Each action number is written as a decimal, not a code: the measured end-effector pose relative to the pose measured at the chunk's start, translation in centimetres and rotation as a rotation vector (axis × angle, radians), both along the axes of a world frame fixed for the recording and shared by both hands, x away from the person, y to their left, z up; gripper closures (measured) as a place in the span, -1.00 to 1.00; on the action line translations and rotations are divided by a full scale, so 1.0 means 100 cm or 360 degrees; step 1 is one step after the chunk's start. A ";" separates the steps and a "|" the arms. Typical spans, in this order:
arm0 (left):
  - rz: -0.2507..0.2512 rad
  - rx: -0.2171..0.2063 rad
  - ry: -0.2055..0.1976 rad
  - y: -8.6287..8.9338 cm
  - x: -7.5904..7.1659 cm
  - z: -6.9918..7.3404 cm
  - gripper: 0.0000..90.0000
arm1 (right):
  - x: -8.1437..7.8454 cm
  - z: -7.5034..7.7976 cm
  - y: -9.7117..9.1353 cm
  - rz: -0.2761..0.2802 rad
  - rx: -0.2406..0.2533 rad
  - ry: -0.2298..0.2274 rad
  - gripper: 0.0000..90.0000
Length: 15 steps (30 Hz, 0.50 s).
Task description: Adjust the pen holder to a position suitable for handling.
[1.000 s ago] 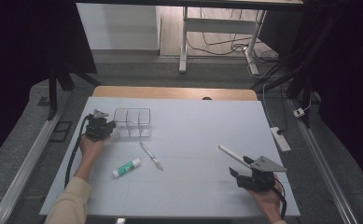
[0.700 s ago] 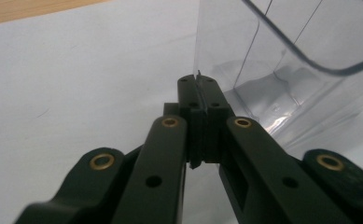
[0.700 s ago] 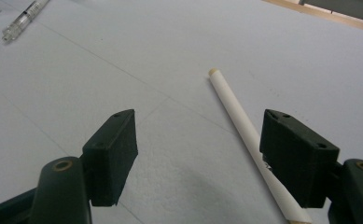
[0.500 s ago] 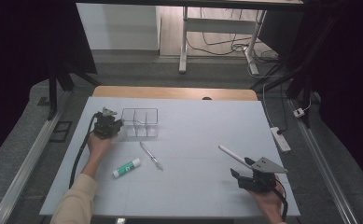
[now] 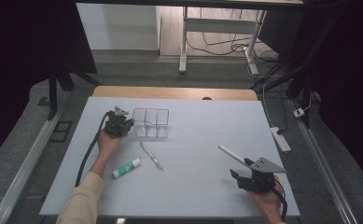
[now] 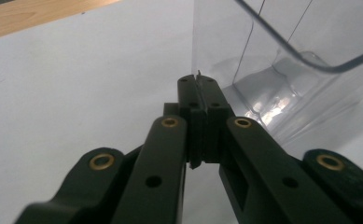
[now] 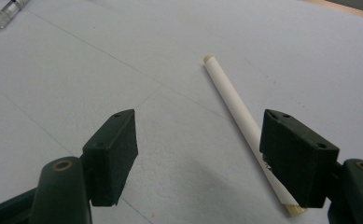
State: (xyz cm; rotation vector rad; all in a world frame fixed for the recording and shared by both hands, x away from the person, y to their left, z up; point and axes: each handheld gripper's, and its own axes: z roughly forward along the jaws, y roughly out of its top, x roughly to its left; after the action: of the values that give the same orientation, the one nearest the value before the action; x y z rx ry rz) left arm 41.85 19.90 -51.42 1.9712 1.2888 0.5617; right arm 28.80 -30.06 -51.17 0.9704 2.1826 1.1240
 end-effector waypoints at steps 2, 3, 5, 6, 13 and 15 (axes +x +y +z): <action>-0.0017 -0.0004 0.0000 -0.005 0.001 0.001 0.98 | 0.000 0.000 0.000 0.0001 0.0002 0.0002 -0.40; -0.0017 -0.0004 0.0000 -0.005 0.001 0.001 0.98 | 0.000 0.000 0.000 0.0001 0.0000 0.0001 -0.40; -0.0023 -0.0006 0.0004 -0.008 0.002 0.001 0.98 | 0.000 0.000 -0.001 -0.0001 -0.0003 0.0004 -0.40; -0.0025 -0.0009 0.0007 -0.009 0.003 0.001 0.98 | 0.000 0.000 -0.002 -0.0005 -0.0007 0.0005 -0.40; -0.0060 0.0011 0.0020 -0.021 0.006 0.001 0.98 | 0.001 -0.003 -0.004 -0.0014 -0.0012 0.0022 -0.40; -0.0073 0.0015 0.0030 -0.025 0.007 0.001 0.98 | 0.001 -0.003 -0.004 -0.0015 -0.0014 0.0024 -0.40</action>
State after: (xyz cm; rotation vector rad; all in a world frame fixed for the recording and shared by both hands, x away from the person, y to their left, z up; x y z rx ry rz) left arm 42.51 17.42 -51.29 2.0126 1.2513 0.5292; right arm 28.93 -30.42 -51.48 0.9872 2.1907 1.1056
